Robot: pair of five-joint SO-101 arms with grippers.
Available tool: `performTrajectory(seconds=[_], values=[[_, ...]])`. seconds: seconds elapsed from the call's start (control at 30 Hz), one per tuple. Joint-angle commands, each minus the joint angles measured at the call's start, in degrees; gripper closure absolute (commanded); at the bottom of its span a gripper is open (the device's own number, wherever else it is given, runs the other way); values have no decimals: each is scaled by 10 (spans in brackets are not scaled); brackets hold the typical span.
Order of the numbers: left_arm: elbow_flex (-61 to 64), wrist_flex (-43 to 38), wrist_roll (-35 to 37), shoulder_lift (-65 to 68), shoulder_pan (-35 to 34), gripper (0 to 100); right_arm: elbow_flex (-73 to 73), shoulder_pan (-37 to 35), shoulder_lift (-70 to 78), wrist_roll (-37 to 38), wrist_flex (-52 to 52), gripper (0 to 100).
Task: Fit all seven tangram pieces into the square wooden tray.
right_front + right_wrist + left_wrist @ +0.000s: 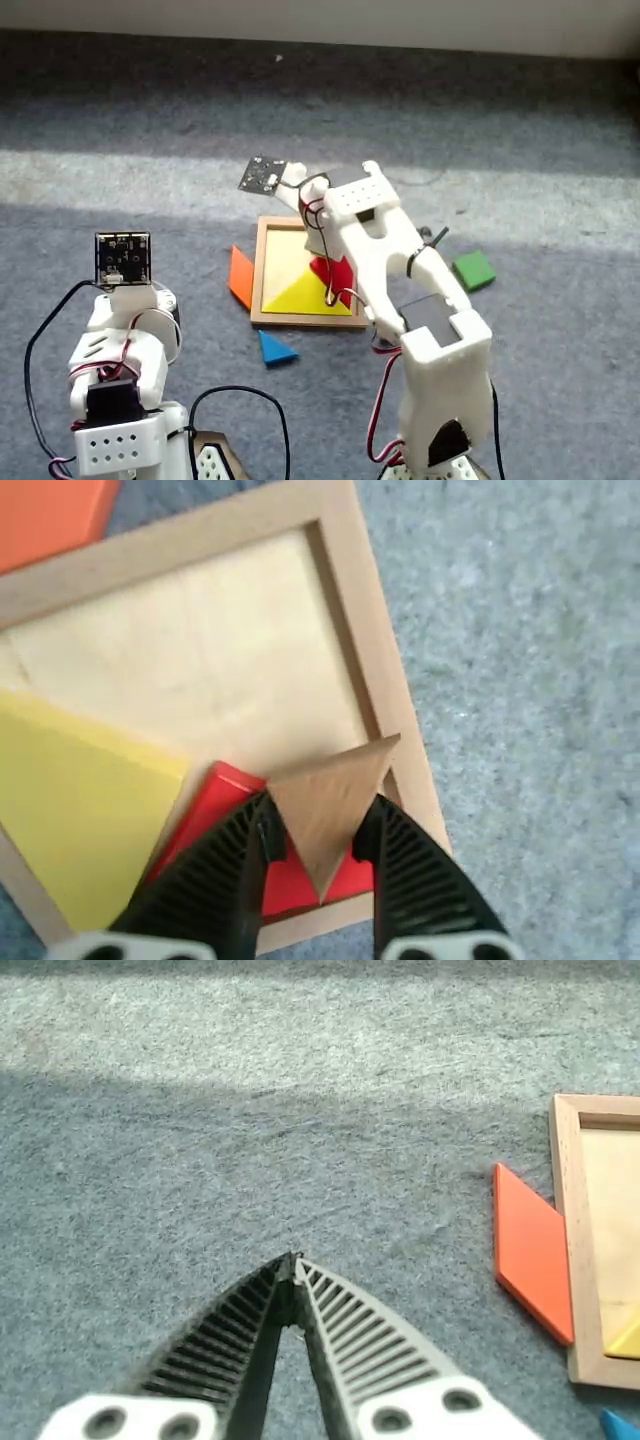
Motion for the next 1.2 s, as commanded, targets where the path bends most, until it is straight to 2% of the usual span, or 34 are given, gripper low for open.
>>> performTrajectory(seconds=[0.0, 0.1, 0.17, 0.4, 0.47, 0.57, 0.7, 0.93, 1.03, 1.17], values=[[-3, -1, 2, -4, -4, 995, -37, -10, -5, 5, 19, 778], [-3, -1, 2, -4, -4, 995, -56, -25, -5, -13, 35, 670], [-3, -1, 2, -4, -4, 995, -69, -29, -5, -34, 38, 667], [-4, -1, 2, -4, -4, 995, -80, -29, -10, -40, 78, 667], [-4, -1, 2, -4, -4, 995, -86, -33, -18, -40, 94, 697], [-4, -1, 2, -4, -4, 995, -90, -41, -23, -47, 103, 840], [-4, -1, 2, -4, -3, 995, -87, -58, -20, -136, 89, 995], [-4, -1, 2, -4, -2, 995, -58, -65, -8, -179, 25, 991], [-4, -1, 2, -4, -2, 995, -53, -64, 2, -176, 52, 991], [-4, -2, 2, -4, -2, 995, -56, -51, 15, -127, 122, 991]])
